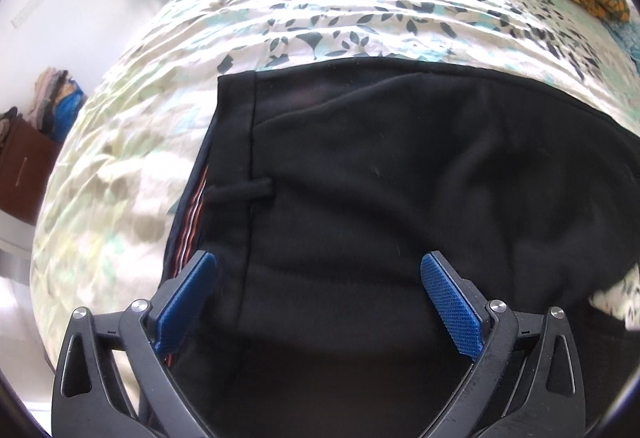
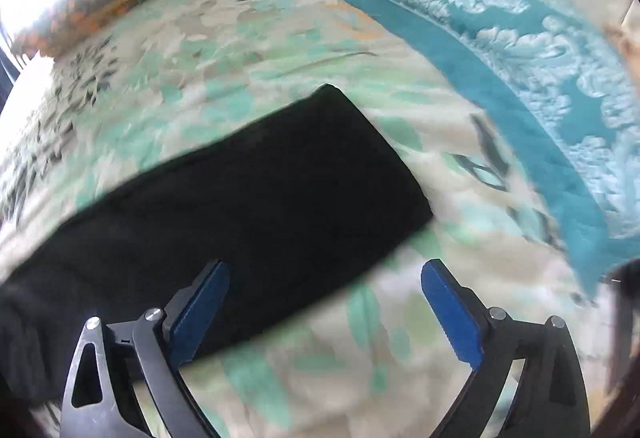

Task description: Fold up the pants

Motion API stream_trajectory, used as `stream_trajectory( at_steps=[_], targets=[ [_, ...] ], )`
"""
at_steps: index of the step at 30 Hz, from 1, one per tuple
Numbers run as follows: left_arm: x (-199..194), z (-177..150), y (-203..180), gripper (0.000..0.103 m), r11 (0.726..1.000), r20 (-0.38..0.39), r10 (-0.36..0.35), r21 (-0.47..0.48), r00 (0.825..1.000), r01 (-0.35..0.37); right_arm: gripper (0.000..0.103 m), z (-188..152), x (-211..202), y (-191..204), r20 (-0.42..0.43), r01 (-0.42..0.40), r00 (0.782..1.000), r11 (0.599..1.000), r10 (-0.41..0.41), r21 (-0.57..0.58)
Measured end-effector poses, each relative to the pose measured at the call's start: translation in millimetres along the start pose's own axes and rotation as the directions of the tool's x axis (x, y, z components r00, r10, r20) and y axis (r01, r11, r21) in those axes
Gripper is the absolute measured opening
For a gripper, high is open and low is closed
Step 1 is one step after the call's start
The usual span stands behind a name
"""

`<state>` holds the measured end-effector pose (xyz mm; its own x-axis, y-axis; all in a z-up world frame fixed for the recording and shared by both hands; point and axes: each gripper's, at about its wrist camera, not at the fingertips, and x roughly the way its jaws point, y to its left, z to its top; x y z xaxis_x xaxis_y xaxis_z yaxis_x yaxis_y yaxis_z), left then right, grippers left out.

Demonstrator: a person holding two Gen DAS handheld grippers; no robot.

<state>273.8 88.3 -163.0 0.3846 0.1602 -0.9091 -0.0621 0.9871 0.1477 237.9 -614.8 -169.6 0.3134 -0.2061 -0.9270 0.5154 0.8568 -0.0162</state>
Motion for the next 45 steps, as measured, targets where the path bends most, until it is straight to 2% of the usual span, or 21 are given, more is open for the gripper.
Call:
stream_trajectory(
  at_steps=[2,4,7,11,12,13,15,18,22,24,26,28,30,32,34,36,38,40,42,43,45],
  targets=[
    [-17,-22,-8,0.102,0.998,0.006,-0.042,0.041,0.999,0.041,0.096,-32,-33,18,-0.004,-0.14,0.99,0.989,0.14,-0.057],
    [-30,-49,-17,0.102,0.992,-0.008,-0.078,0.097,0.997,0.079,0.096,-80,-67,45,-0.032,-0.217,0.976,0.968,0.215,-0.127],
    [-37,-103,-32,0.102,0.979,-0.065,-0.065,0.187,0.996,0.076,0.097,-170,-106,91,-0.084,-0.32,0.947,0.921,0.309,-0.223],
    [-52,-150,-25,0.103,0.977,-0.066,-0.056,0.203,0.996,0.068,0.098,-286,-110,140,-0.231,-0.366,0.924,0.883,0.306,-0.293],
    [-55,-156,-20,0.103,0.978,-0.082,-0.062,0.193,0.995,0.077,0.102,-310,-107,144,-0.254,-0.337,0.931,0.887,0.263,-0.316],
    [-58,-159,-16,0.103,0.98,-0.093,-0.069,0.181,0.993,0.085,0.103,-327,-116,148,-0.196,-0.273,0.957,0.885,0.212,-0.378],
    [-61,-165,-6,0.103,0.983,-0.109,-0.075,0.16,0.991,0.092,0.103,-334,-131,158,-0.161,-0.232,0.971,0.875,0.179,-0.426],
    [-56,-171,2,0.103,0.986,-0.122,-0.106,0.112,0.987,0.119,0.103,-329,-147,159,-0.121,-0.244,0.97,0.887,0.213,-0.393],
    [-53,-168,2,0.103,0.991,-0.118,-0.108,0.065,0.987,0.116,0.103,-340,-126,171,-0.191,-0.237,0.966,0.887,0.173,-0.397],
    [-64,-159,2,0.101,0.992,-0.097,-0.111,0.056,0.989,0.117,0.103,-334,-134,169,-0.18,-0.245,0.965,0.893,0.188,-0.378],
    [-81,-140,-2,0.102,0.987,-0.005,-0.15,0.056,0.989,0.15,0.103,-329,-145,164,-0.154,-0.26,0.964,0.899,0.218,-0.353],
    [-90,-114,-10,0.102,0.979,0.048,-0.194,0.069,0.98,0.191,0.103,-322,-157,154,-0.109,-0.274,0.961,0.905,0.253,-0.325],
    [-90,-85,-22,0.102,0.97,0.066,-0.239,0.066,0.969,0.235,0.103,-309,-167,141,-0.072,-0.306,0.952,0.909,0.298,-0.283],
    [-82,-54,-33,0.102,0.967,0.079,-0.255,0.048,0.964,0.252,0.103,-279,-171,132,-0.04,-0.333,0.942,0.909,0.334,-0.251],
    [-69,-20,-45,0.102,0.971,0.108,-0.238,0.051,0.965,0.234,0.103,-238,-167,132,0.008,-0.324,0.942,0.915,0.336,-0.239],
    [-46,12,-54,0.102,0.983,0.123,-0.181,0.05,0.976,0.176,0.103,-185,-165,118,0.066,-0.302,0.945,0.931,0.32,-0.204],
    [-19,38,-59,0.102,0.989,0.104,-0.146,0.023,0.984,0.145,0.103,-136,-161,91,0.123,-0.293,0.942,0.944,0.312,-0.152],
    [10,50,-62,0.102,0.993,0.066,-0.115,0.003,0.991,0.115,0.103,-79,-142,63,0.131,-0.286,0.945,0.951,0.3,-0.119],
    [36,48,-63,0.103,0.998,0.021,-0.064,-0.001,0.998,0.064,0.103,-19,-113,35,0.104,-0.306,0.944,0.949,0.312,-0.07],
    [46,42,-66,0.103,0.998,0.024,-0.057,0.007,0.998,0.057,0.103,8,-99,23,0.079,-0.316,0.944,0.948,0.319,-0.047],
    [41,21,-61,0.103,0.998,0.149,-0.057,0.028,0.987,0.053,0.103,56,-72,2,0.07,-0.253,0.965,0.967,0.254,-0.022]
  ],
)
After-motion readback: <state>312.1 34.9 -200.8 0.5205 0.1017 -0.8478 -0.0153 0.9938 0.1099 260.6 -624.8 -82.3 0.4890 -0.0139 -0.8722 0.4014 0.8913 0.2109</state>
